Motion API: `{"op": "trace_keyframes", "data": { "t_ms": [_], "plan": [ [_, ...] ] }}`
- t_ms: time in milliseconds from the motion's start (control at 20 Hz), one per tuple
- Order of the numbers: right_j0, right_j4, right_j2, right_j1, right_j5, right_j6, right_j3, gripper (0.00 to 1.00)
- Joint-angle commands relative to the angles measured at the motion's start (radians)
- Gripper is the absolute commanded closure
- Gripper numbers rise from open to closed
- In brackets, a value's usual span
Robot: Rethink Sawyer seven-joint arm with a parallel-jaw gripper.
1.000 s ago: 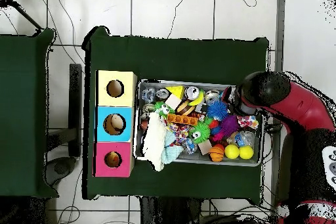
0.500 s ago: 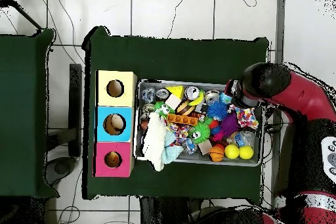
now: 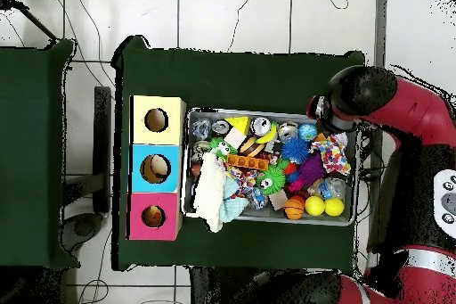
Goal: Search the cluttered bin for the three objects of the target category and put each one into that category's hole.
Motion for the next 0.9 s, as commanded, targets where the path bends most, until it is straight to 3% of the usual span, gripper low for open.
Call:
{"op": "trace_keyframes", "data": {
  "t_ms": [50,300,600,900],
  "plan": [
    [0.003,-0.061,0.116,0.153,0.105,-0.178,-0.171,0.0],
    [0.005,-0.07,0.11,0.225,0.11,-0.186,-0.257,0.0],
    [0.004,-0.067,0.086,0.24,0.081,-0.174,-0.247,0.0],
    [0.002,-0.072,0.074,0.228,0.035,-0.164,-0.179,0.0]
  ]
}}
